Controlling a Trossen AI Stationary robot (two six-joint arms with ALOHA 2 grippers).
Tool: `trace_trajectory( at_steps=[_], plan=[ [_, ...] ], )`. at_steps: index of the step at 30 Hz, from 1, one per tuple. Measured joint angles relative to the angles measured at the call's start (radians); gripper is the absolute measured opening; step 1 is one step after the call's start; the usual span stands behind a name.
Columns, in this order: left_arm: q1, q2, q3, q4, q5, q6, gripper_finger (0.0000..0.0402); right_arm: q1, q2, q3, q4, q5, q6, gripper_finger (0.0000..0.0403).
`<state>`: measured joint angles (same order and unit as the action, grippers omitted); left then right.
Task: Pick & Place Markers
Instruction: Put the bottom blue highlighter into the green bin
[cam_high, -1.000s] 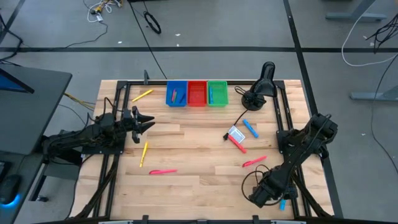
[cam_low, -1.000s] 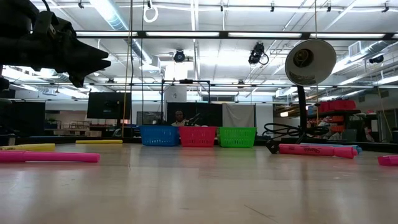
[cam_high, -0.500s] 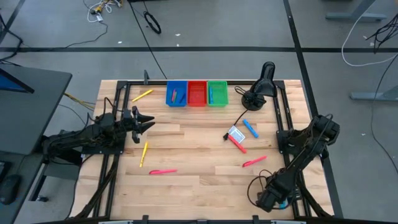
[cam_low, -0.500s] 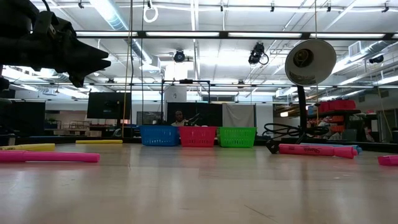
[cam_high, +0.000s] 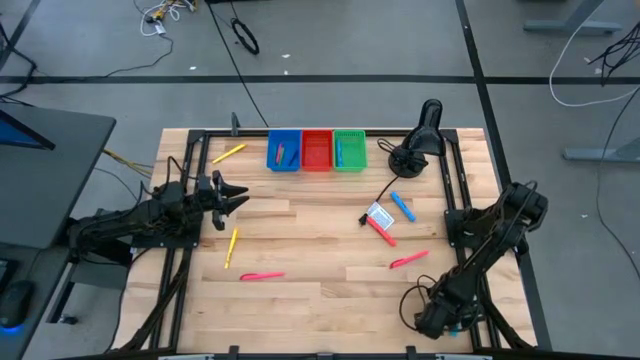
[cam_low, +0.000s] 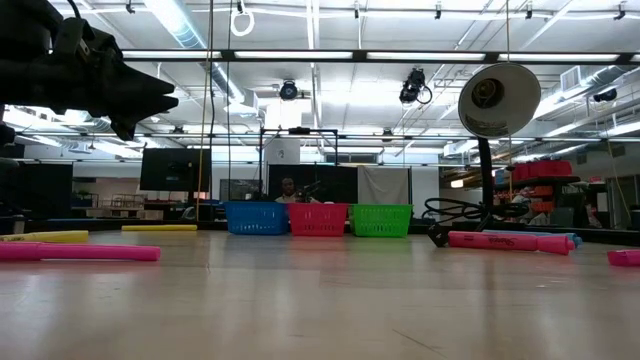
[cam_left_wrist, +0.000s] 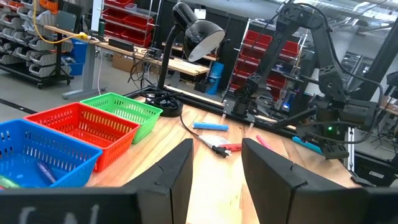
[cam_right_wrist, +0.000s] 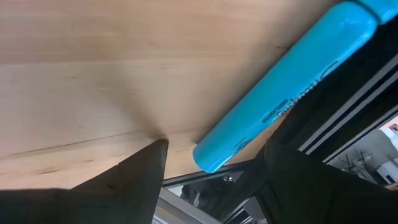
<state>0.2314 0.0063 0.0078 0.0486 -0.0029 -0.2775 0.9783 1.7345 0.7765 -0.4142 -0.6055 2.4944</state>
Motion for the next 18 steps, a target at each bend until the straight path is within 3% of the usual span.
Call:
trace_trajectory(
  at_steps=[18],
  plan=[
    [0.000,0.000,0.000,0.000,0.000,0.000,0.0142,0.021,-0.005,-0.045,0.056,0.081,-0.053,0.0279]
  ],
)
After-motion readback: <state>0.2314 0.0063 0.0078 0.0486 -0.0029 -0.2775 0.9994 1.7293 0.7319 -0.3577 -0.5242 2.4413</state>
